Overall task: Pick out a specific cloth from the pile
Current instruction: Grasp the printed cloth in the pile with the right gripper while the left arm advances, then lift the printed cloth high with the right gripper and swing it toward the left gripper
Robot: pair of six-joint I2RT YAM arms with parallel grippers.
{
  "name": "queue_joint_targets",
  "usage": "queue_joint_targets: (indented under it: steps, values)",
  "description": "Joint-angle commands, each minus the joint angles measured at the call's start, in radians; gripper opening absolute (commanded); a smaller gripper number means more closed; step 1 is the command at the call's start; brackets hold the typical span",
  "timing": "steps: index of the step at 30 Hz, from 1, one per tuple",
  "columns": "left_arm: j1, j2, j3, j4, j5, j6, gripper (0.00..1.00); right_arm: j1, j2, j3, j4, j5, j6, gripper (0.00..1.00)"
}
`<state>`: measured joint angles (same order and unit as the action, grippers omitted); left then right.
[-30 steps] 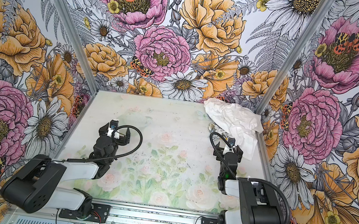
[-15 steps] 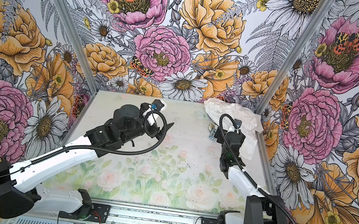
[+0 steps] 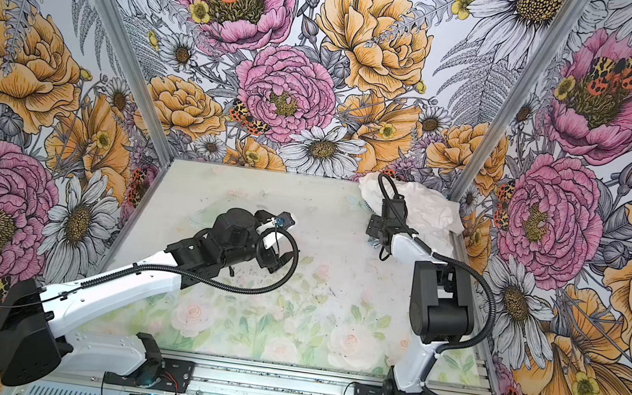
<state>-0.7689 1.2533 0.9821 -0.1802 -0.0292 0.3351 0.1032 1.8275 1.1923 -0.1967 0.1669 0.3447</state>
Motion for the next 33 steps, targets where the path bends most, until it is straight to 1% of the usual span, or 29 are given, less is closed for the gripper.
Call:
queue_joint_targets:
  steps: [1,4,6,11,12,13,15,16,18,21,24,26,28,30,32,33]
  values:
    - [0.069,-0.032,0.037,0.083,0.084,-0.132,0.99,-0.007,0.03,0.063,-0.13,0.012,0.053,0.75]
    - [0.125,-0.038,0.053,0.086,0.152,-0.217,0.99,-0.008,0.068,0.108,-0.187,0.007,0.052,0.68]
    - [0.147,-0.042,0.052,0.092,0.158,-0.251,0.99,-0.009,0.088,0.126,-0.205,-0.006,0.051,0.65]
    - [0.187,-0.043,0.053,0.096,0.172,-0.282,0.99,-0.008,0.151,0.182,-0.22,-0.046,0.066,0.47]
    - [0.19,-0.043,0.052,0.097,0.174,-0.284,0.99,-0.008,0.164,0.197,-0.226,-0.055,0.068,0.4]
    - [0.192,-0.043,0.052,0.097,0.173,-0.284,0.99,-0.008,0.177,0.212,-0.235,-0.065,0.064,0.26]
    - [0.196,-0.047,0.052,0.096,0.178,-0.283,0.99,-0.007,0.182,0.232,-0.248,-0.075,0.055,0.03]
    - [0.199,-0.053,0.05,0.097,0.179,-0.283,0.99,-0.006,0.169,0.237,-0.249,-0.076,0.048,0.0]
    - [0.211,-0.069,0.043,0.096,0.187,-0.282,0.99,-0.007,0.116,0.244,-0.25,-0.088,0.032,0.0]
    - [0.23,-0.096,0.029,0.097,0.178,-0.285,0.99,-0.006,-0.028,0.279,-0.259,-0.078,-0.002,0.0]
    - [0.241,-0.11,0.026,0.097,0.179,-0.286,0.99,-0.011,-0.166,0.414,-0.314,0.033,-0.057,0.0]
    - [0.246,-0.111,0.025,0.099,0.181,-0.289,0.99,-0.013,-0.215,0.567,-0.351,0.088,-0.115,0.0]
    - [0.251,-0.114,0.026,0.102,0.19,-0.294,0.99,-0.012,-0.222,0.76,-0.382,0.116,-0.17,0.0]
    - [0.262,-0.115,0.023,0.109,0.201,-0.305,0.99,0.005,-0.198,0.979,-0.406,0.098,-0.203,0.0]
    - [0.284,-0.122,0.021,0.12,0.214,-0.322,0.99,0.048,-0.139,1.247,-0.451,0.095,-0.214,0.0]
    - [0.294,-0.124,0.02,0.124,0.219,-0.329,0.99,0.073,-0.111,1.355,-0.459,0.097,-0.214,0.0]
